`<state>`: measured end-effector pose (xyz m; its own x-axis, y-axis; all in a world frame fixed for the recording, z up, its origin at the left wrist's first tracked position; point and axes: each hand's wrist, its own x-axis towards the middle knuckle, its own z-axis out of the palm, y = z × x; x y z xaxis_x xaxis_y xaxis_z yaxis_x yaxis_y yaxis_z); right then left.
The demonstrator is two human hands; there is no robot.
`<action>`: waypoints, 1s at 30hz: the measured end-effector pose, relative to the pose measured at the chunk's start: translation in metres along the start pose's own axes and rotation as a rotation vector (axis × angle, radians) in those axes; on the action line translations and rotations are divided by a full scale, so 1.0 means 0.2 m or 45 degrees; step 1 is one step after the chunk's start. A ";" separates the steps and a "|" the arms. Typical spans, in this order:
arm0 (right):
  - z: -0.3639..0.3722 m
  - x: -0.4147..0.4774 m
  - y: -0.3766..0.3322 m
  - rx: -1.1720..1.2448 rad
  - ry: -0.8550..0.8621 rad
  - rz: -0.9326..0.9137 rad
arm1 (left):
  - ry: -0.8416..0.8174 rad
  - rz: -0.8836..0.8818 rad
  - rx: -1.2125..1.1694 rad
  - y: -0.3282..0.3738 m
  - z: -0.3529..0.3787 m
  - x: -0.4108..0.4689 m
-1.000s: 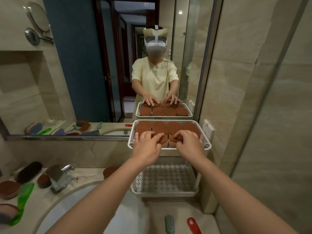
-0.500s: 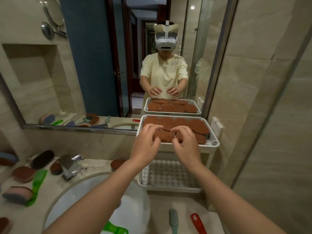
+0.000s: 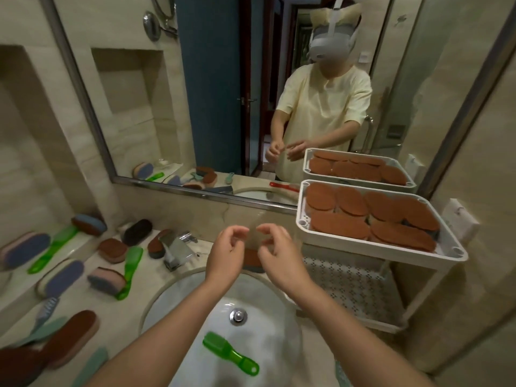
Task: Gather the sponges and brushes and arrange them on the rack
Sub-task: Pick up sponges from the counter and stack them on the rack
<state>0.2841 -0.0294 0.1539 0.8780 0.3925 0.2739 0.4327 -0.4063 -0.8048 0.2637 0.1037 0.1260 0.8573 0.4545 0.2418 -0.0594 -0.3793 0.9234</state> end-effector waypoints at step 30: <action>0.69 0.56 0.85 -0.032 -0.080 1.029 | -0.686 -0.649 0.229 -1.02 0.25 0.70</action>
<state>0.4273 0.0594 -0.0257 0.9086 0.0149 -0.4175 -0.3251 -0.6023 -0.7290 0.4212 0.2044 -0.0441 0.8902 0.1701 -0.4227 0.4552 -0.3742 0.8080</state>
